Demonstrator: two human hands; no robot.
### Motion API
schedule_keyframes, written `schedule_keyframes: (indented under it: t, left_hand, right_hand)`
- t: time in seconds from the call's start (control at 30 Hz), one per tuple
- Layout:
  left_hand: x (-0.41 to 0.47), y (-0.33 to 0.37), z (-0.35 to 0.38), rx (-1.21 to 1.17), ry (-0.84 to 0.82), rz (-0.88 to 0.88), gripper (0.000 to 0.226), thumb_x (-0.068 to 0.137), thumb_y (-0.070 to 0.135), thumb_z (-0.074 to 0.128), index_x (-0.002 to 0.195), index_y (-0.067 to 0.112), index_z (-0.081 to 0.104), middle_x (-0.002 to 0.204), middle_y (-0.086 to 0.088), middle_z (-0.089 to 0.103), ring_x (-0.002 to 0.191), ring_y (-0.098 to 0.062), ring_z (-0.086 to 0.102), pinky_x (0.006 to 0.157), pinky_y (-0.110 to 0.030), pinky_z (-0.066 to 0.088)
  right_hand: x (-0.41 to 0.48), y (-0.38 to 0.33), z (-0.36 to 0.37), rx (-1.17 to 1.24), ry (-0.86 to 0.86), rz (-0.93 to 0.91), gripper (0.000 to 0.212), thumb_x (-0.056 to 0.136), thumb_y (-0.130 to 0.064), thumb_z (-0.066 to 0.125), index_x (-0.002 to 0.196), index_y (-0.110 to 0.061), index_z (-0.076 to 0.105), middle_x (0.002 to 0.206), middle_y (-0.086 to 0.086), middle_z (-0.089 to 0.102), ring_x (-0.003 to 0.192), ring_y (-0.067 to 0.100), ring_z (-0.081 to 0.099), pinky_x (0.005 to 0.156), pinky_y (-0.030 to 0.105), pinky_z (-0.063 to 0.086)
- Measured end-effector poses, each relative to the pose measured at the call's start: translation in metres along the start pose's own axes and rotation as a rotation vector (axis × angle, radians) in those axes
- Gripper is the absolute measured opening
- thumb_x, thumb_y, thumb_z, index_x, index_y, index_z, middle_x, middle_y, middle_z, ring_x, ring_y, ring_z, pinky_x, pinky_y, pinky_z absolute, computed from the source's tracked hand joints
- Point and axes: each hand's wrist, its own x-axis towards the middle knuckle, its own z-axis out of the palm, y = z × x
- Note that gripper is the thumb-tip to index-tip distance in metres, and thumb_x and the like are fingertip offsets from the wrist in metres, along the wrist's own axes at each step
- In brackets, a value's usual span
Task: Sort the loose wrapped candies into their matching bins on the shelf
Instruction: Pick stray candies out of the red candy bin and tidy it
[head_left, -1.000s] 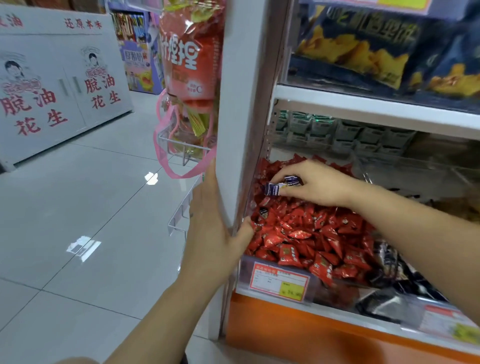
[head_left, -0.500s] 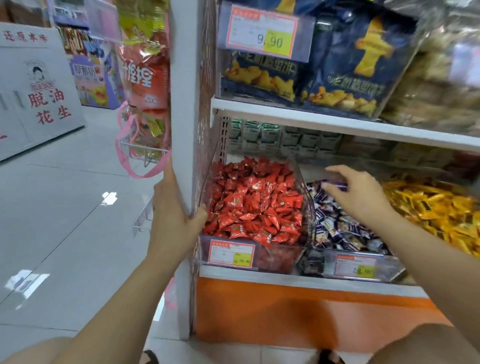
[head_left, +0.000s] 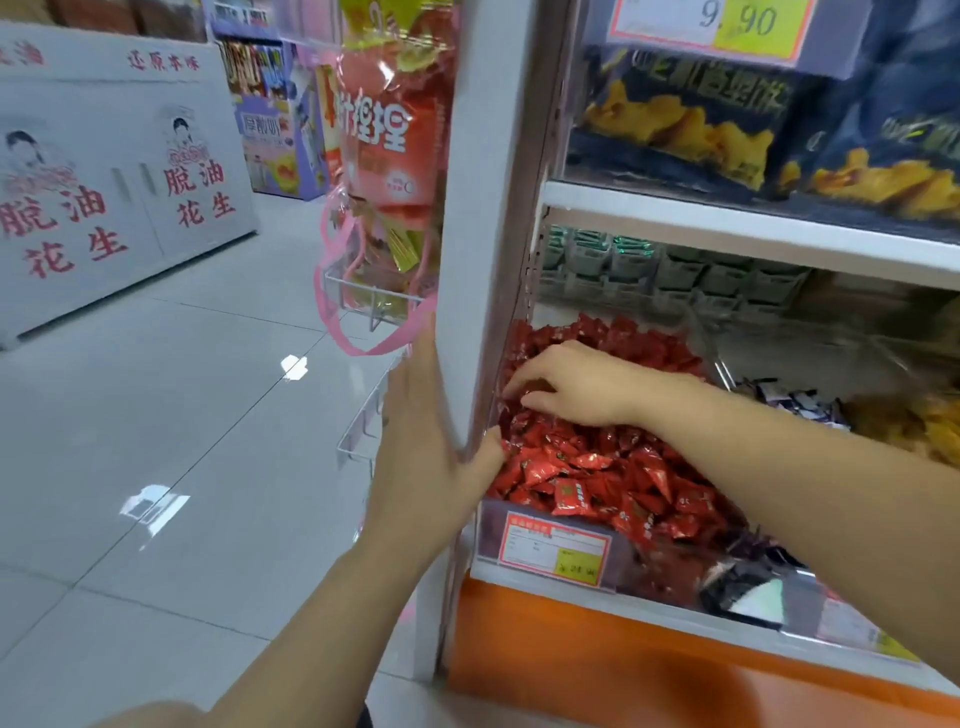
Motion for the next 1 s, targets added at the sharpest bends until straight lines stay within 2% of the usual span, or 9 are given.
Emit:
schedule_keyframes:
  t: [0.2, 0.33, 0.4, 0.47, 0.53, 0.57, 0.63, 0.8, 1.0]
  left_hand:
    - [0.004, -0.003, -0.002, 0.023, -0.028, 0.000, 0.092, 0.072, 0.040, 0.056, 0.148, 0.037, 0.004, 0.147, 0.016, 0.025, 0.140, -0.015, 0.023, 0.107, -0.052, 0.035]
    - [0.005, -0.003, -0.002, 0.059, -0.023, 0.026, 0.090, 0.072, 0.037, 0.056, 0.148, 0.036, 0.007, 0.139, 0.019, 0.029, 0.133, -0.009, 0.030, 0.107, -0.046, 0.036]
    - [0.005, -0.004, -0.001, 0.060, -0.023, 0.034, 0.090, 0.073, 0.035, 0.057, 0.148, 0.033, 0.008, 0.140, 0.016, 0.030, 0.133, -0.008, 0.030, 0.108, -0.045, 0.035]
    - [0.005, -0.006, 0.000, 0.051, -0.021, 0.030, 0.092, 0.075, 0.028, 0.063, 0.150, 0.028, 0.009, 0.140, 0.017, 0.030, 0.133, -0.005, 0.029, 0.106, -0.046, 0.038]
    - [0.005, -0.007, 0.000, 0.050, -0.018, 0.024, 0.094, 0.076, 0.023, 0.066, 0.150, 0.025, 0.009, 0.141, 0.017, 0.030, 0.133, -0.003, 0.028, 0.106, -0.046, 0.038]
    - [0.004, -0.008, 0.001, 0.052, -0.014, 0.023, 0.095, 0.076, 0.022, 0.066, 0.150, 0.026, 0.008, 0.141, 0.016, 0.030, 0.134, -0.004, 0.028, 0.107, -0.046, 0.037]
    - [0.004, -0.007, 0.001, 0.055, -0.005, 0.022, 0.095, 0.075, 0.022, 0.066, 0.150, 0.030, 0.007, 0.141, 0.016, 0.030, 0.134, -0.003, 0.027, 0.109, -0.044, 0.035]
    - [0.005, -0.006, 0.002, 0.036, -0.004, 0.004, 0.094, 0.075, 0.025, 0.064, 0.148, 0.036, 0.005, 0.137, 0.022, 0.029, 0.132, -0.003, 0.027, 0.104, -0.049, 0.040]
    - [0.005, -0.006, 0.001, 0.003, -0.009, 0.016, 0.095, 0.074, 0.020, 0.064, 0.147, 0.038, 0.006, 0.137, 0.023, 0.030, 0.133, -0.002, 0.029, 0.101, -0.047, 0.044]
  right_hand:
    - [0.023, 0.010, 0.012, -0.051, -0.391, -0.019, 0.033, 0.094, -0.039, 0.051, 0.119, -0.023, 0.065, 0.121, -0.008, 0.064, 0.110, 0.011, 0.057, 0.097, 0.024, 0.040]
    - [0.009, 0.024, 0.005, 0.011, -0.485, -0.004, 0.042, 0.097, -0.045, 0.041, 0.074, -0.016, 0.061, 0.076, -0.011, 0.062, 0.073, 0.009, 0.054, 0.079, 0.028, 0.043]
    - [0.001, 0.032, 0.001, -0.009, -0.504, 0.025, 0.045, 0.098, -0.044, 0.039, 0.058, -0.027, 0.052, 0.059, -0.022, 0.053, 0.061, -0.005, 0.045, 0.074, 0.021, 0.037]
    - [-0.006, 0.037, -0.003, -0.062, -0.523, 0.018, 0.040, 0.099, -0.045, 0.036, 0.070, -0.037, 0.063, 0.073, -0.038, 0.058, 0.076, -0.015, 0.050, 0.088, 0.020, 0.031]
    - [-0.011, 0.038, -0.006, -0.133, -0.539, 0.006, 0.037, 0.099, -0.046, 0.032, 0.108, -0.037, 0.067, 0.114, -0.029, 0.061, 0.110, -0.006, 0.051, 0.109, 0.029, 0.019]
    - [-0.012, 0.039, -0.007, -0.157, -0.549, 0.018, 0.038, 0.099, -0.046, 0.032, 0.117, -0.036, 0.064, 0.123, -0.022, 0.059, 0.118, -0.001, 0.049, 0.112, 0.032, 0.013]
    - [-0.012, 0.041, -0.007, -0.125, -0.550, 0.043, 0.038, 0.098, -0.047, 0.033, 0.118, -0.036, 0.063, 0.122, -0.012, 0.063, 0.118, 0.005, 0.052, 0.114, 0.035, 0.012]
    - [0.004, 0.032, -0.005, 0.055, -0.362, 0.029, 0.032, 0.096, -0.040, 0.045, 0.114, -0.024, 0.067, 0.115, -0.011, 0.066, 0.107, 0.009, 0.059, 0.101, 0.032, 0.042]
    - [0.041, 0.025, 0.011, -0.198, -0.268, 0.051, 0.027, 0.093, -0.039, 0.051, 0.111, -0.029, 0.068, 0.113, -0.014, 0.065, 0.109, 0.012, 0.054, 0.102, 0.040, 0.037]
